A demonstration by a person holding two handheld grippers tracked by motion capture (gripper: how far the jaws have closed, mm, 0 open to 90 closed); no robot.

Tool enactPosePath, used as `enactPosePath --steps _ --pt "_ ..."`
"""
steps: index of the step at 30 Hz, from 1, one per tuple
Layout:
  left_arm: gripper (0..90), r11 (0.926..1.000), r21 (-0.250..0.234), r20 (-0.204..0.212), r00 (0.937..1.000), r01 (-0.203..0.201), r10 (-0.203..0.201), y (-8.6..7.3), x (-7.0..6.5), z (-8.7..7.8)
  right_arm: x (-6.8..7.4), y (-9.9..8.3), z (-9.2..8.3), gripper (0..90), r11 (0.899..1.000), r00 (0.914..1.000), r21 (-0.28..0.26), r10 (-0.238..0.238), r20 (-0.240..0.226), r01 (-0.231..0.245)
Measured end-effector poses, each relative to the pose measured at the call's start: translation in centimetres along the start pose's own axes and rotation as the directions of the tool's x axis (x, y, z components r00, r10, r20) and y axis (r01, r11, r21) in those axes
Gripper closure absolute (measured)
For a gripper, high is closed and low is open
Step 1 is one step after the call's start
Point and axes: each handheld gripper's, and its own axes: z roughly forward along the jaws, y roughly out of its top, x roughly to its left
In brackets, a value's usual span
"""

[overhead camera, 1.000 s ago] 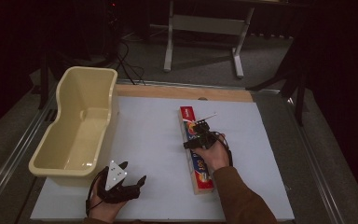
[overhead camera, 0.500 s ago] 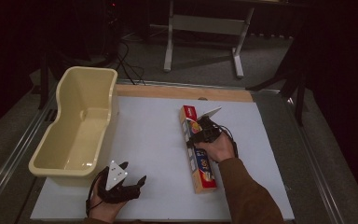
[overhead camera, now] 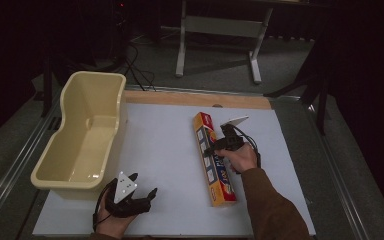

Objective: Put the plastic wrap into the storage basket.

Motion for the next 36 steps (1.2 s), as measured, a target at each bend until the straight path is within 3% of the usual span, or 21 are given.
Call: enactPosePath --steps 16,21,33,36 --pt "20.6 1.0000 -0.004 0.001 1.0000 0.004 -0.004 0.0 0.1 -0.1 1.8 -0.1 -1.2 41.6 0.998 0.9918 -0.063 -0.002 -0.128 -0.006" --pt "20.6 1.0000 -0.007 -0.004 1.0000 0.003 -0.003 0.0 0.1 -0.1 2.3 0.0 -1.6 41.6 0.996 0.9850 -0.090 -0.004 -0.172 -0.012" --pt "20.6 0.9998 -0.020 -0.006 1.0000 0.001 -0.001 0.1 0.1 -0.2 4.1 0.3 -3.0 41.6 0.990 0.9762 -0.142 -0.018 -0.216 -0.013" --pt "20.5 0.9997 -0.025 -0.006 1.0000 0.005 -0.005 0.1 0.2 -0.2 4.5 0.5 -3.3 41.6 0.990 0.9678 -0.142 -0.015 -0.251 -0.022"
